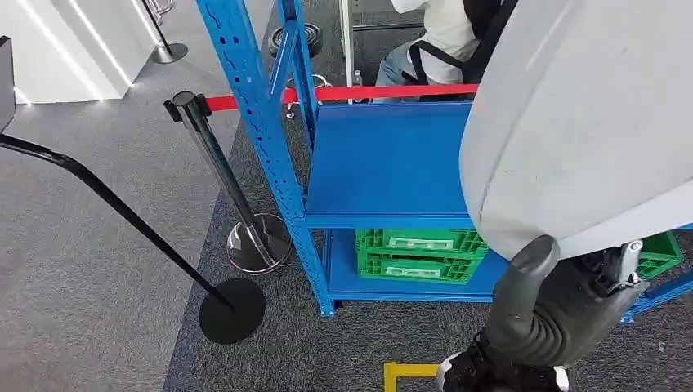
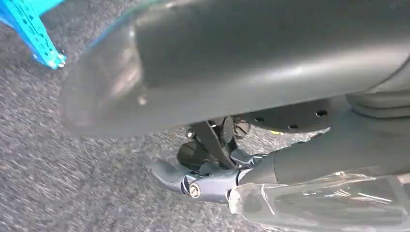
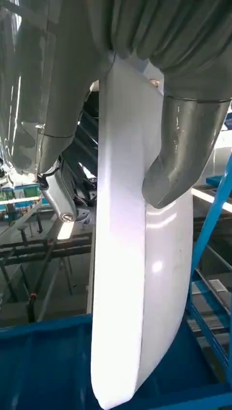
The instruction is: Take the parts from the cabinet and place them on the table.
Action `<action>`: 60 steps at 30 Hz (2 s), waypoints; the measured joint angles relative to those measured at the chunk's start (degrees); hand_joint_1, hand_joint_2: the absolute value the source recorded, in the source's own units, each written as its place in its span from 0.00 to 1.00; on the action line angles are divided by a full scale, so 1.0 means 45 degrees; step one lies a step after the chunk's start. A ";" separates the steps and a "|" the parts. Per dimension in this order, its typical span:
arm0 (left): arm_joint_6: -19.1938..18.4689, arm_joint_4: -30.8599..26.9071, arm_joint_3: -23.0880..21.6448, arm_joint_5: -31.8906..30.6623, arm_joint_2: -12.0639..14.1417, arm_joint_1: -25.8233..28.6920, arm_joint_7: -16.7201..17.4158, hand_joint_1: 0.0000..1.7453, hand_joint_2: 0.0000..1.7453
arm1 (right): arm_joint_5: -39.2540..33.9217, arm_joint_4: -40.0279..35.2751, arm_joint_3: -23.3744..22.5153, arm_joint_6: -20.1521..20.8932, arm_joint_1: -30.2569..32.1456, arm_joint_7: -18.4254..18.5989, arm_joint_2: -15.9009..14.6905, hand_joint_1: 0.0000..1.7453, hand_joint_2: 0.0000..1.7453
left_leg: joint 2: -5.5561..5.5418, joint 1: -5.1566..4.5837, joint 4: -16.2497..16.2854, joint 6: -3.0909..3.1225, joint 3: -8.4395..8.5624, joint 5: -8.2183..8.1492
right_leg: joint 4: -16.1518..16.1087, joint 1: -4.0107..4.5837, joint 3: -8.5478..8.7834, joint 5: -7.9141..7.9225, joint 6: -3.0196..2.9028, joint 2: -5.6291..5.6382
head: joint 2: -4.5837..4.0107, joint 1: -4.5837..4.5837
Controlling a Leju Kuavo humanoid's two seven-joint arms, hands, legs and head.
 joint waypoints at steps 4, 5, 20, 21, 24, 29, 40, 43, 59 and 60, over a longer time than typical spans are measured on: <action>0.0064 -0.0034 -0.0005 0.0020 0.0043 -0.0064 -0.0093 0.00 0.00 | -0.0024 0.0010 0.0000 0.0014 -0.0011 0.0000 0.0131 1.00 1.00 | -0.0022 -0.0622 -0.3618 0.0957 0.2457 0.0727 | -0.0086 0.0103 -0.0146 0.0336 0.0041 -0.0017 | 0.0000 0.0068; 0.0073 -0.0039 -0.0005 0.0025 0.0053 -0.0072 -0.0146 0.00 0.00 | -0.0039 0.0029 0.0005 0.0015 -0.0020 0.0000 0.0146 1.00 1.00 | -0.0020 -0.0649 -0.3628 0.0923 0.2390 0.0932 | -0.0149 0.0002 -0.0127 0.0429 0.0115 -0.0040 | 0.0000 0.0005; 0.0083 -0.0015 -0.0005 -0.0024 -0.0117 -0.0050 -0.0165 0.00 0.00 | 0.0068 0.0102 -0.0024 0.0014 -0.0269 0.0000 0.0146 1.00 1.00 | 0.0152 -0.0457 -0.3459 0.0534 0.0815 0.2377 | -0.0404 0.0152 0.1604 -0.0858 0.0323 0.0007 | 0.0000 0.0005; 0.0083 -0.0015 -0.0010 -0.0024 -0.0131 -0.0050 -0.0165 0.00 0.00 | 0.0058 0.0102 -0.0039 0.0015 -0.0292 0.0000 0.0141 1.00 1.00 | 0.0150 -0.0457 -0.3380 0.0505 0.0771 0.2407 | -0.0460 0.0158 0.1535 -0.0912 0.0252 0.0016 | 0.0000 0.0058; 0.0180 -0.0015 -0.0005 -0.0009 -0.0102 -0.0043 -0.0185 0.00 0.00 | -0.0025 0.0131 -0.0044 0.0039 -0.0358 0.0000 0.0141 1.00 1.00 | 0.0062 -0.0418 -0.3259 0.0359 0.0620 0.2317 | -0.0484 0.0068 0.1355 -0.0702 -0.0072 -0.0078 | 0.0000 0.0088; 0.0296 -0.0015 -0.0005 0.0001 -0.0131 -0.0051 -0.0243 0.00 0.00 | -0.0170 0.0272 -0.0136 0.0194 -0.0376 0.0000 0.0204 1.00 1.00 | 0.0077 -0.0063 0.0343 -0.0107 -0.0437 -0.0131 | -0.0455 0.0016 0.0681 -0.0132 -0.0135 -0.0085 | 0.0000 -0.0005; 0.0389 -0.0019 -0.0015 -0.0130 -0.0122 -0.0089 -0.0355 0.00 0.00 | -0.0252 0.0500 -0.0544 0.0437 -0.0362 0.0000 0.0437 1.00 1.00 | 0.0099 -0.0221 -0.4545 0.0468 0.2435 0.1834 | -0.0418 -0.0085 0.0048 0.0294 0.0453 -0.0094 | 0.0000 0.0024; 0.0277 -0.0015 -0.0015 -0.0136 -0.0126 -0.0069 -0.0282 0.00 0.00 | -0.0223 0.0539 -0.0666 0.0529 -0.0246 0.0000 0.0427 1.00 1.00 | 0.0139 -0.0249 -0.4505 0.0543 0.1963 0.2140 | 0.2128 0.0008 -0.0672 -0.1746 0.0500 -0.0072 | 0.0000 0.0015; 0.0413 -0.0010 -0.0024 -0.0213 -0.0160 -0.0061 -0.0267 0.00 0.00 | -0.0112 0.0661 -0.0811 0.0622 -0.0128 0.0000 0.0495 1.00 1.00 | 0.0090 -0.0030 0.0149 -0.0165 -0.0499 -0.0093 | -0.0340 -0.0007 0.0665 -0.0223 -0.0131 -0.0130 | 0.0000 -0.0116; 0.0413 -0.0010 -0.0024 -0.0218 -0.0160 -0.0055 -0.0267 0.00 0.00 | -0.0112 0.0675 -0.0821 0.0655 -0.0127 0.0000 0.0495 1.00 1.00 | 0.0090 -0.0023 0.0431 -0.0158 -0.0448 -0.0016 | -0.0339 0.0003 0.0536 -0.0124 -0.0118 -0.0138 | 0.0000 -0.0136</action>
